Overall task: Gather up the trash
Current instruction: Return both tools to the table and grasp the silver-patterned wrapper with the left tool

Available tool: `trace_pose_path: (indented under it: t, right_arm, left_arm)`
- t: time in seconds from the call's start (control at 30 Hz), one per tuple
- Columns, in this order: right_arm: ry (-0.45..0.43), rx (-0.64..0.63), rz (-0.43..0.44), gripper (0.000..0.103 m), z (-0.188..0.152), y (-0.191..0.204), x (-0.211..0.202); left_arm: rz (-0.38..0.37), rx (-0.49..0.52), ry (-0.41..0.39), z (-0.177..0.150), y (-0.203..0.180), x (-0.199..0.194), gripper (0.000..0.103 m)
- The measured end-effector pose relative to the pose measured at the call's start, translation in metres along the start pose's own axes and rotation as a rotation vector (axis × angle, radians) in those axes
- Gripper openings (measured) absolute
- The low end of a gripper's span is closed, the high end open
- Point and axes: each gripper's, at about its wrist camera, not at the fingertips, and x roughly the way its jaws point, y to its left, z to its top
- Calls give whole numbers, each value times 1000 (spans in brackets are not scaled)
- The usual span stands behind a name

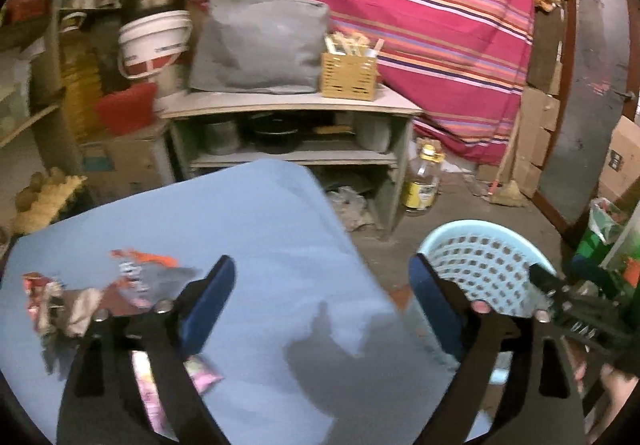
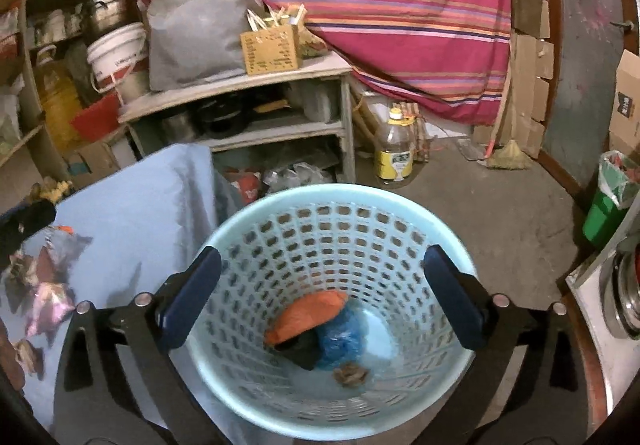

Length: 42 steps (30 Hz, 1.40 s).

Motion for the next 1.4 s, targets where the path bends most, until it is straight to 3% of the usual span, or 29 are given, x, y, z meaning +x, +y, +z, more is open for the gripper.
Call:
trace_pose_path:
  t: [0.13, 0.37, 0.47, 0.67, 0.87, 1.1, 1.13, 1.23, 1.3, 1.4]
  right_arm:
    - [-18, -5, 38, 99, 1, 22, -7]
    - [-63, -57, 87, 99, -2, 79, -13]
    - [-69, -81, 109, 99, -5, 103, -10]
    - [-1, -130, 193, 99, -17, 164, 10]
    - [23, -245, 207, 99, -31, 219, 19]
    - [62, -254, 239, 99, -40, 248, 32]
    - [69, -251, 242, 99, -41, 250, 34]
    - [85, -242, 254, 99, -43, 255, 38]
    - [91, -249, 258, 99, -45, 260, 39]
    - [94, -270, 265, 99, -49, 268, 39]
  left_arm:
    - [66, -28, -16, -10, 47, -21, 93]
    - [301, -54, -71, -42, 131, -49, 98]
    - [385, -92, -56, -56, 169, -49, 98]
    - [427, -130, 10, -87, 228, -40, 98]
    - [425, -160, 29, -104, 251, -28, 98]
    - [395, -166, 81, -114, 264, -11, 96]
    - [390, -158, 86, -115, 263, -8, 92]
    - [370, -156, 105, -114, 263, -3, 60]
    - [373, -150, 96, -112, 262, -3, 53]
    - [387, -137, 77, -110, 262, -7, 28]
